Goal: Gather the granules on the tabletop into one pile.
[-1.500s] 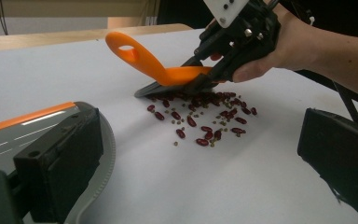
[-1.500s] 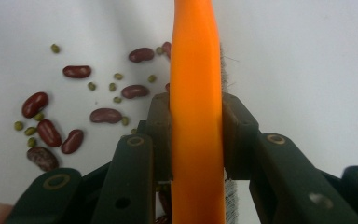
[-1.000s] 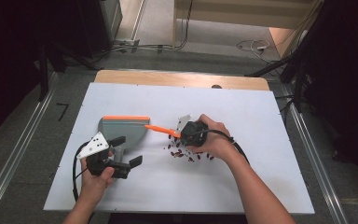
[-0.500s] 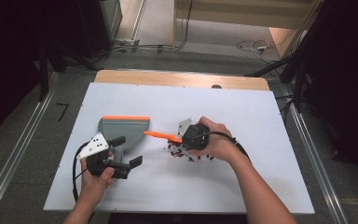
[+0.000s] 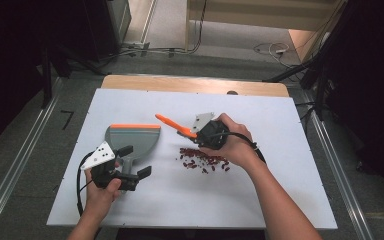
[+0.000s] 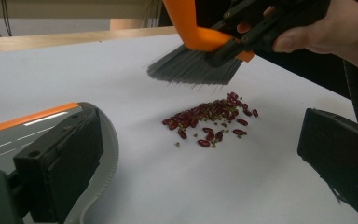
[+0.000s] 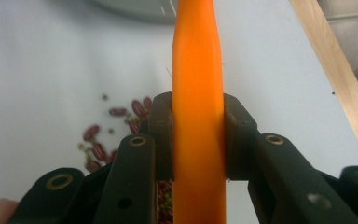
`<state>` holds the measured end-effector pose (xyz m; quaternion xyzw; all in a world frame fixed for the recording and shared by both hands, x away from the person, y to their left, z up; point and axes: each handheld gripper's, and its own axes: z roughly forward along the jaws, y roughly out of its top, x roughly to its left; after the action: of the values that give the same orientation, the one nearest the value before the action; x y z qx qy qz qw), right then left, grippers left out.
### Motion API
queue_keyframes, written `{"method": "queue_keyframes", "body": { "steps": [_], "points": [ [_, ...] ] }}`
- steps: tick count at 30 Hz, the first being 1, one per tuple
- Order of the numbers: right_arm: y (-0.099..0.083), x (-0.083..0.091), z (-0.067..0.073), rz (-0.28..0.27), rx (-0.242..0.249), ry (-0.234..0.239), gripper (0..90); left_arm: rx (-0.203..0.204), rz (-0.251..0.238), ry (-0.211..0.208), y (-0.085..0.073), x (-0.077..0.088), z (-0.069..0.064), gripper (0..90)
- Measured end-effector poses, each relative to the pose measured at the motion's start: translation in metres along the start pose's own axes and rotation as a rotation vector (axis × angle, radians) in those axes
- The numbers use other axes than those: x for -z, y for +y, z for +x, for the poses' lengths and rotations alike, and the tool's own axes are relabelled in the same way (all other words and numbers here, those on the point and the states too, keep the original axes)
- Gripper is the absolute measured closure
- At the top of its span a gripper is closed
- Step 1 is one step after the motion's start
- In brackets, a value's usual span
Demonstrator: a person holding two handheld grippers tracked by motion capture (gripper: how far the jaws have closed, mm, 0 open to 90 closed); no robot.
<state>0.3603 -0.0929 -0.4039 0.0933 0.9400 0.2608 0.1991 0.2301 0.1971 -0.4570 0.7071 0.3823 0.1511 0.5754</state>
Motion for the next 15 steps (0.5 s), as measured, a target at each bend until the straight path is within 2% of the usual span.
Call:
{"method": "queue_keyframes", "body": {
  "steps": [1, 3, 4, 8, 10, 13, 15],
  "points": [
    [0.003, 0.003, 0.000, -0.001, -0.026, 0.014, 68.6, 0.001, -0.003, 0.001, 0.000, 0.001, 0.000, 0.6],
    [0.010, 0.006, 0.001, 0.001, -0.139, 0.071, 68.7, 0.002, -0.007, 0.003, 0.001, 0.002, 0.001, 0.6],
    [0.013, 0.008, 0.002, -0.006, -0.167, 0.099, 68.7, 0.003, -0.008, 0.005, 0.001, 0.002, 0.001, 0.6],
    [0.024, 0.007, 0.013, 0.037, -0.229, 0.138, 68.7, 0.004, -0.011, 0.006, 0.001, 0.003, 0.001, 0.6],
    [0.028, 0.002, 0.017, 0.062, -0.280, 0.177, 68.7, 0.003, -0.013, 0.005, 0.001, 0.004, 0.002, 0.6],
    [0.031, -0.007, 0.025, 0.096, -0.307, 0.172, 68.7, 0.003, -0.015, 0.008, 0.001, 0.004, 0.002, 0.6],
    [0.031, -0.014, 0.029, 0.110, -0.341, 0.194, 68.7, 0.002, -0.012, 0.010, 0.001, 0.004, 0.002, 0.6]
  ]
}}
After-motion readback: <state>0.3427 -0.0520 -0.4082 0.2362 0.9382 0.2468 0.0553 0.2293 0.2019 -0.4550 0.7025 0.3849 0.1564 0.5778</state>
